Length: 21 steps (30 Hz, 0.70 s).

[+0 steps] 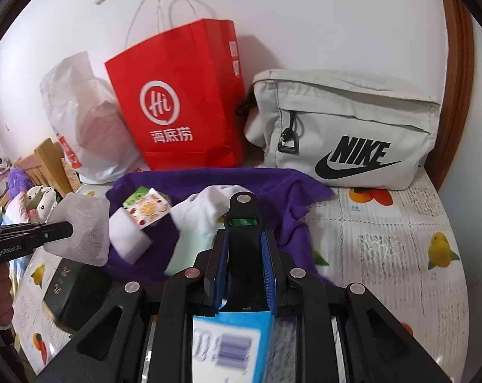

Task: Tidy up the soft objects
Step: 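Carry the black watch strap and white mesh bag over the purple towel, then open both tools to drop the strap and mesh bag onto the towel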

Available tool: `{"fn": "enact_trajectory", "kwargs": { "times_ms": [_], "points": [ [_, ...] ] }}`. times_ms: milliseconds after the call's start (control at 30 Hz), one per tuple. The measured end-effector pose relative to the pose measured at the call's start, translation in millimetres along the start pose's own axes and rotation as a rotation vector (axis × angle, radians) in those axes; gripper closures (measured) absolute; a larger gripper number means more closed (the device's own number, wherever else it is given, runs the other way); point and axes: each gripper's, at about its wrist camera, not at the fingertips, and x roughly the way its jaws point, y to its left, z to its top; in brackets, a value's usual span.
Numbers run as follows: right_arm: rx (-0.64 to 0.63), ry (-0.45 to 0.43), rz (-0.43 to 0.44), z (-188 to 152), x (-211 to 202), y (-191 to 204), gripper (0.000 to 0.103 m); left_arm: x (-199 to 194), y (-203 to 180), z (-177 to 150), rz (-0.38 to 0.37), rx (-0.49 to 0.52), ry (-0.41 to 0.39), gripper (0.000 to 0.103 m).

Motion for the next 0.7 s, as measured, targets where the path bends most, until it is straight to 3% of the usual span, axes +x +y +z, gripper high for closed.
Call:
{"fn": "enact_trajectory", "kwargs": {
  "times_ms": [700],
  "points": [
    [0.005,0.139,0.039,12.5,82.3,-19.9,0.082,76.4,-2.1,33.7,-0.050,-0.002,0.102,0.095]
  ]
}}
